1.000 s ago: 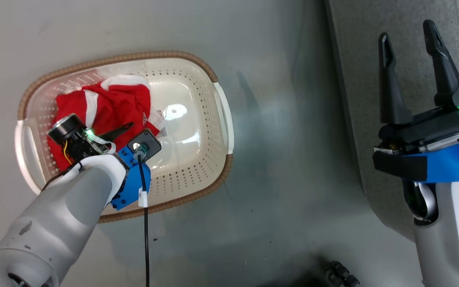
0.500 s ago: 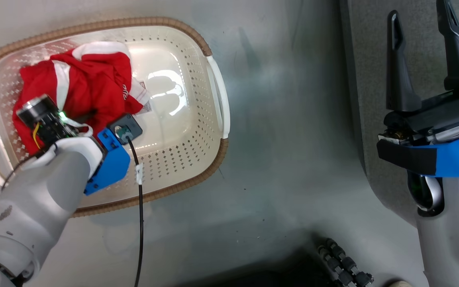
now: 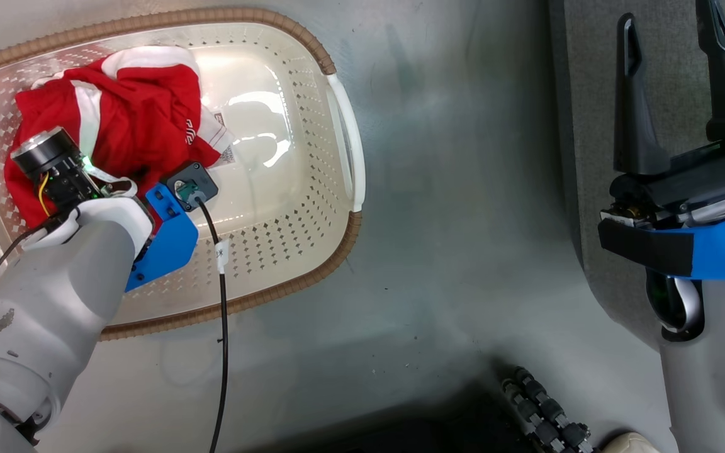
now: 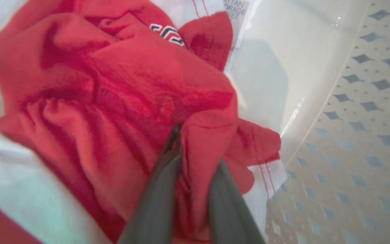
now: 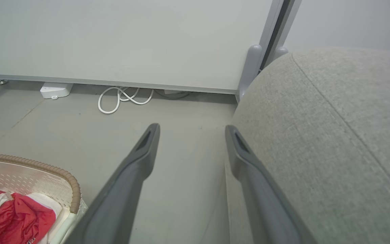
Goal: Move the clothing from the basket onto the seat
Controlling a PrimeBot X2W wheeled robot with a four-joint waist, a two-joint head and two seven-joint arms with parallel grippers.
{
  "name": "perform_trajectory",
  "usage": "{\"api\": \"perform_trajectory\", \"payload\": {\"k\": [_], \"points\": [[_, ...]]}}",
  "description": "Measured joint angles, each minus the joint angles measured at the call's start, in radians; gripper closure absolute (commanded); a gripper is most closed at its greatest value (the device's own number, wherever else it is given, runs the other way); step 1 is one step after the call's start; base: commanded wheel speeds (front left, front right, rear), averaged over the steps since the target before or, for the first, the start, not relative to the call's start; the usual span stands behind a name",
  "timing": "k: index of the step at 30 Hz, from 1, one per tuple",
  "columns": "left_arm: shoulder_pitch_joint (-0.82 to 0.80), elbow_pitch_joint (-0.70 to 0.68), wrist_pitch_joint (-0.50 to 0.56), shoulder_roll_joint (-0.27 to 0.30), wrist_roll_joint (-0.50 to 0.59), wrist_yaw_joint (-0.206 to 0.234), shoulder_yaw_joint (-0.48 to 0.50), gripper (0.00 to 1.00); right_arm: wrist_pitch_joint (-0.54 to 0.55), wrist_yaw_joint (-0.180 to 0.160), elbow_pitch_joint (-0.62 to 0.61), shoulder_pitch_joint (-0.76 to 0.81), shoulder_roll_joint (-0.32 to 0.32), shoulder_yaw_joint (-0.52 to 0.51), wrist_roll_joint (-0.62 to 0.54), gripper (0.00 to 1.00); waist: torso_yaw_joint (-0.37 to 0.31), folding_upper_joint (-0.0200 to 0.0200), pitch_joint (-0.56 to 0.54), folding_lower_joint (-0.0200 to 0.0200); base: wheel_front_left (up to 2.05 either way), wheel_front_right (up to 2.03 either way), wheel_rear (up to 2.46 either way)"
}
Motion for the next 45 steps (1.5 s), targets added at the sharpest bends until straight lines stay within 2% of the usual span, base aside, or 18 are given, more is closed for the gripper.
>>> {"api": "perform_trajectory", "payload": {"k": [6,20,28,34,45], "points": [[-0.001,0.005,-0.017,-0.015,-0.013,0.0,0.0,1.0,0.0,0.0,0.008,-0.001,0.0,-0.004,0.0,0.0,0.008,0.0,-0.014,0.0,0.0,0.0,0.0],[0.021,-0.02,-0.12,-0.095,-0.147,0.0,0.0,1.0,0.0,0.0,0.029,0.017,-0.009,-0.026,0.0,0.0,0.046,0.0,-0.118,-0.0001,0.0,0.0,0.0],[0.042,-0.036,-0.223,-0.14,-0.286,0.0,0.028,1.0,0.0,0.0,0.048,0.043,-0.028,-0.036,-0.002,0.0,0.088,0.0001,-0.215,-0.0001,0.0,0.0,0.0],[0.071,-0.059,-0.28,-0.164,-0.349,0.0,0.027,1.0,0.0,0.0,0.068,0.082,-0.041,-0.047,-0.003,0.0,0.119,0.0,-0.307,-0.0002,0.0,0.0,0.0],[0.122,-0.169,-0.314,-0.171,-0.425,0.0,0.054,1.0,0.0,0.0,0.104,0.166,-0.049,-0.06,-0.007,0.0,0.176,0.0001,-0.489,-0.0002,0.0,0.0,0.0]]}}
